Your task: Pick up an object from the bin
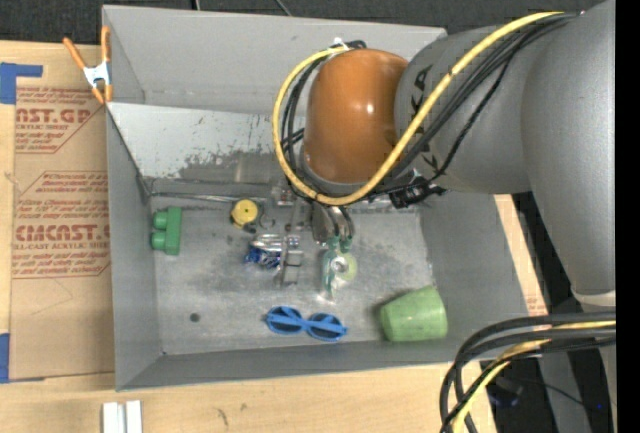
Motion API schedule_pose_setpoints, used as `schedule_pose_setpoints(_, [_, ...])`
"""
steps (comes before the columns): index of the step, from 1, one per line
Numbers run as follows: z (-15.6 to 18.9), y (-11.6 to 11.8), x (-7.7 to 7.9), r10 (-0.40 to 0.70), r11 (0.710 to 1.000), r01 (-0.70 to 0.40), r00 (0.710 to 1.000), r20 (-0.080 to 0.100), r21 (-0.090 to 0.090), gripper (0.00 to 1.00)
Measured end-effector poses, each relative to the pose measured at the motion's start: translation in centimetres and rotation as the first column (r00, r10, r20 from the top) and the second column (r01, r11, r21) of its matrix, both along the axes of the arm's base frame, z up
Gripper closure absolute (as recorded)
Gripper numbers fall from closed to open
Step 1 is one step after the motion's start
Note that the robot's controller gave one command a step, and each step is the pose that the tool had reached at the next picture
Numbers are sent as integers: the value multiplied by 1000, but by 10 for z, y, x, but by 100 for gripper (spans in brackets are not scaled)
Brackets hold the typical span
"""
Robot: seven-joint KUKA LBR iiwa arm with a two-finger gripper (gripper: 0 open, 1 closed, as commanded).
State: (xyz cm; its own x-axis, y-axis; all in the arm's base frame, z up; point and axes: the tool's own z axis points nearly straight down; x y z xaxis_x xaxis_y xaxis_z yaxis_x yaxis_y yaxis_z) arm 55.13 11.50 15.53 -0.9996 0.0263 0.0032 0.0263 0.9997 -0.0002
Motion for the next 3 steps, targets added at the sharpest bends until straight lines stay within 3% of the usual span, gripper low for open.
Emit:
schedule_pose_setpoints(1, [-87, -20, 33, -47, 999, 47, 999, 16, 1, 0])
schedule_pose_setpoints(2, [-83, -18, 32, -44, 999, 43, 999, 10, 3, 100])
schedule_pose_setpoints(3, [67, -31, 40, -109, 994, 109, 994, 14, 3, 100])
